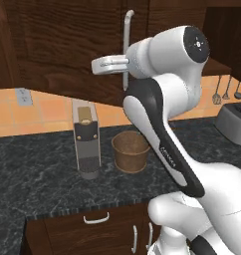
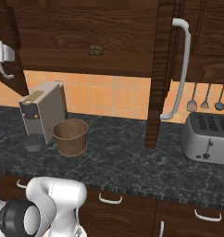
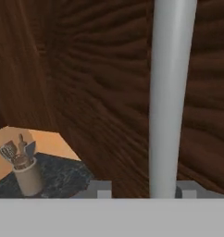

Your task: Open the cabinet, pick up the bread from the cabinet and place it in the basket. Then move the basket to the dining counter.

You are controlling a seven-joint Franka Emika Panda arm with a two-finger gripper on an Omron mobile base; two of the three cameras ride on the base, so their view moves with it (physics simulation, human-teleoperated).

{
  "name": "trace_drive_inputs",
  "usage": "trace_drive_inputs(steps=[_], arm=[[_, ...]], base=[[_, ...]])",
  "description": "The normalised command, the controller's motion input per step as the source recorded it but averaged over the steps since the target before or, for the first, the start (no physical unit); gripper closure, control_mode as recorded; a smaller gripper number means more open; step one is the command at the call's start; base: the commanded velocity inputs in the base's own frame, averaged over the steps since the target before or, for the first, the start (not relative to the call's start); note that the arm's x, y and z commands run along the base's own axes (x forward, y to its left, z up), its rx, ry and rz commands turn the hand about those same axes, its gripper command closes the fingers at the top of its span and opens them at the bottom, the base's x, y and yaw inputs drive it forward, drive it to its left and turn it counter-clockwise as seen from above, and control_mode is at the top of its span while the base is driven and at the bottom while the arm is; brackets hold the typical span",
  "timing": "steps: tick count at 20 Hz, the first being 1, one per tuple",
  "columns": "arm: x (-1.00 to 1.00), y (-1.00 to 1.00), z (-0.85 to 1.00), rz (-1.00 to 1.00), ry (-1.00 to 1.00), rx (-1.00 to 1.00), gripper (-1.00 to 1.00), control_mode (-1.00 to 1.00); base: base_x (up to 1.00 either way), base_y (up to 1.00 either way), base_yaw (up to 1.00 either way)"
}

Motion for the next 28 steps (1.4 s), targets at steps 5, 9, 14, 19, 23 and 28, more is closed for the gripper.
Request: trace_drive_inputs(steps=[5,9,14,19,23,28], arm=[[-1.00,1.00,-0.13,0.08,0.00,0.07,1.00,-1.00],[-1.00,1.00,-0.12,0.09,0.00,0.10,1.00,-1.00],[-1.00,0.14,0.04,0.04,0.00,0.33,1.00,-1.00],[-0.69,-1.00,0.25,-0.01,0.01,0.48,1.00,-1.00],[0.19,-0.95,0.07,0.12,0.04,0.56,1.00,-1.00],[0.32,-0.33,0.01,0.42,0.14,0.56,1.00,-1.00]], base=[[0.00,0.00,0.00],[0.00,0.00,0.00],[0.00,0.00,0.00],[0.00,0.00,0.00],[0.00,0.00,0.00],[0.00,0.00,0.00]])
